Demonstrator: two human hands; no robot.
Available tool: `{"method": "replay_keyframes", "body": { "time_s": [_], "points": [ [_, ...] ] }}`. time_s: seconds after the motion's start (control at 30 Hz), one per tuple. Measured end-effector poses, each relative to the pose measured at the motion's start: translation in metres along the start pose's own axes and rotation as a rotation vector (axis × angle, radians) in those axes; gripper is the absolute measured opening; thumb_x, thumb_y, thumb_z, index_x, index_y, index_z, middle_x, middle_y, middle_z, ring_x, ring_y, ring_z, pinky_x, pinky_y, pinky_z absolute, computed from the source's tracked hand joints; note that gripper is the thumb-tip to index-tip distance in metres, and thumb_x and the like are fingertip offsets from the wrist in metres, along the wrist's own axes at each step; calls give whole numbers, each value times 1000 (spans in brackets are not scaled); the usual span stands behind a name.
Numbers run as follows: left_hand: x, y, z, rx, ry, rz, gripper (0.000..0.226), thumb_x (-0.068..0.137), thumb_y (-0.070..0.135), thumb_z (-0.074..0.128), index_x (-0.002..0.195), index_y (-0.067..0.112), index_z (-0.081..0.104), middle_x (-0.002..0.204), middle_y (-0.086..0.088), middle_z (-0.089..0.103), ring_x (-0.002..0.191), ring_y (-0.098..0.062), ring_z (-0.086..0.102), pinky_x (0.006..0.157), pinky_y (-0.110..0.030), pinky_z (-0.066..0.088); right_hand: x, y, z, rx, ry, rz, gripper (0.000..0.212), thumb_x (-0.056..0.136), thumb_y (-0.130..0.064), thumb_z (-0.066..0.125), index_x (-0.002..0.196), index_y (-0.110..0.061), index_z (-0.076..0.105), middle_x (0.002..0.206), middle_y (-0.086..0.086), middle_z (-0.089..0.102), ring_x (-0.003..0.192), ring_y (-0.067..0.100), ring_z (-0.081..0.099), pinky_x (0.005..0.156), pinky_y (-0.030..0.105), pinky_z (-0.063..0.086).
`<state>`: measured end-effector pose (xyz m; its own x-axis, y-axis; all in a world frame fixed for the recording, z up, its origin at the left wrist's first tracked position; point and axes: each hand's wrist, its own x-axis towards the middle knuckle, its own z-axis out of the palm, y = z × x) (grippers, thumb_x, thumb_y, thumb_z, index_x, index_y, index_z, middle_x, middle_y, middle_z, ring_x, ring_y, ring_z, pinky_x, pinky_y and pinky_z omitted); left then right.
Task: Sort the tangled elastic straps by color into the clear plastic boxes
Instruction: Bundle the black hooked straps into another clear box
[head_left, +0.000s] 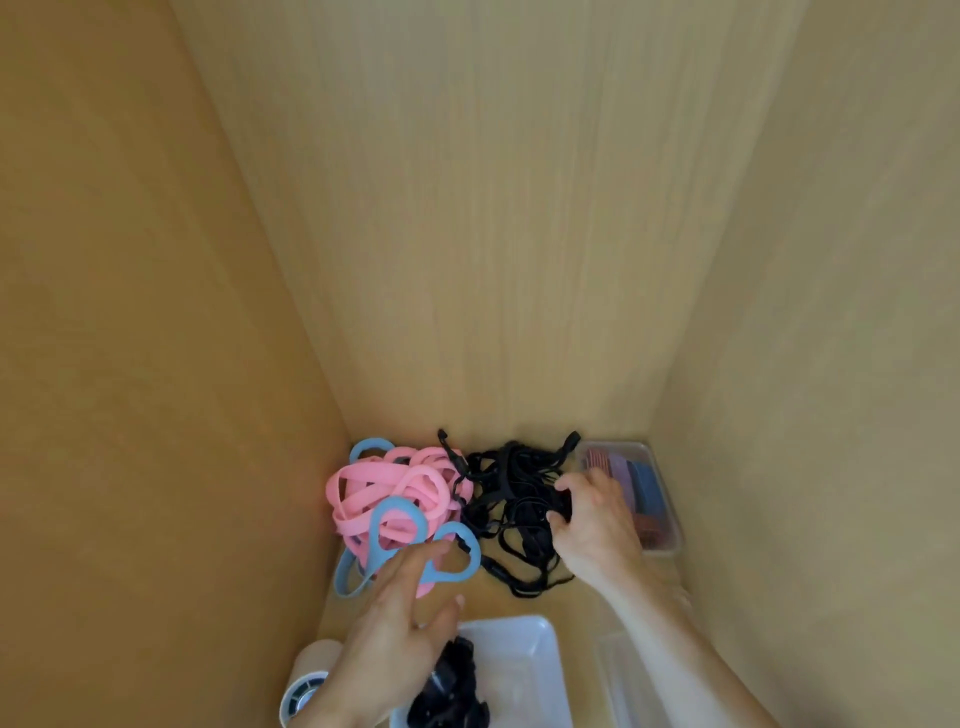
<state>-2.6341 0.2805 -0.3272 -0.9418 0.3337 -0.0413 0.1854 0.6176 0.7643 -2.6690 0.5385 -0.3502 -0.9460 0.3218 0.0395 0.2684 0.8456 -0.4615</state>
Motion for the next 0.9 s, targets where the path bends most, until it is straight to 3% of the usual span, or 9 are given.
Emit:
{"method": "replay_keyframes", "body": {
  "time_s": [0.1, 0.23, 0.33, 0.5, 0.6, 0.7, 0.8, 0.9],
  "points": [
    [5, 8, -2, -44, -7, -48, 40, 92, 27, 69, 122, 50, 55, 126, 33, 49, 116, 23, 39, 87, -4, 39, 8, -10, 15, -188, -7, -100, 41, 90, -38, 68, 127, -29, 53, 125, -1, 47, 117, 22, 45, 101, 35, 40],
    [8, 12, -4, -156, -24, -79, 37, 94, 16, 67, 122, 38, 60, 127, 21, 55, 115, 15, 47, 95, -14, 46, 13, -4, 23, -278, -45, -68, 24, 93, -30, 62, 117, -25, 59, 123, -1, 51, 116, 22, 48, 98, 36, 40],
    [8, 13, -7, -160, 5, -68, 31, 94, 14, 66, 116, 35, 63, 121, 20, 57, 111, 20, 45, 84, -3, 43, 16, 0, 12, -71, 16, -1, 11, 96, -33, 62, 103, -25, 65, 109, -5, 55, 108, 20, 54, 95, 35, 43],
    [18, 17, -7, -231, 8, -104, 21, 96, 15, 64, 111, 30, 67, 112, 17, 66, 106, 7, 58, 86, -4, 41, 25, -4, -23, 343, 56, 57, 14, 97, -26, 64, 84, -24, 69, 88, -8, 65, 87, 15, 62, 78, 34, 51],
    [29, 23, -8, -282, -14, -154, 21, 97, 13, 62, 111, 28, 68, 115, 16, 66, 107, 2, 61, 96, -17, 49, 32, -11, -43, 420, 50, 39, 28, 97, -27, 63, 70, -28, 67, 64, -14, 67, 64, 2, 62, 56, 17, 41],
    [43, 26, -10, -280, -43, -154, 24, 96, 6, 59, 109, 23, 68, 113, 6, 67, 110, -8, 61, 100, -30, 51, 36, -19, -56, 421, 78, 1, 33, 98, -26, 61, 65, -25, 66, 59, -10, 65, 54, 7, 57, 48, 14, 37],
    [61, 26, -9, -283, -39, -171, 21, 96, 3, 57, 109, 16, 67, 109, -3, 67, 105, -17, 64, 91, -29, 55, 38, -21, -63, 346, 77, 6, 27, 96, -25, 61, 71, -27, 70, 63, -14, 68, 58, 6, 63, 57, 25, 53],
    [82, 26, -4, -258, -80, -200, 18, 98, 2, 53, 108, 11, 65, 99, -2, 65, 85, -8, 65, 63, -14, 50, 38, -20, -63, 307, 68, 46, 21, 95, -22, 64, 76, -31, 69, 70, -15, 71, 68, 8, 69, 68, 35, 61]
  ]
}}
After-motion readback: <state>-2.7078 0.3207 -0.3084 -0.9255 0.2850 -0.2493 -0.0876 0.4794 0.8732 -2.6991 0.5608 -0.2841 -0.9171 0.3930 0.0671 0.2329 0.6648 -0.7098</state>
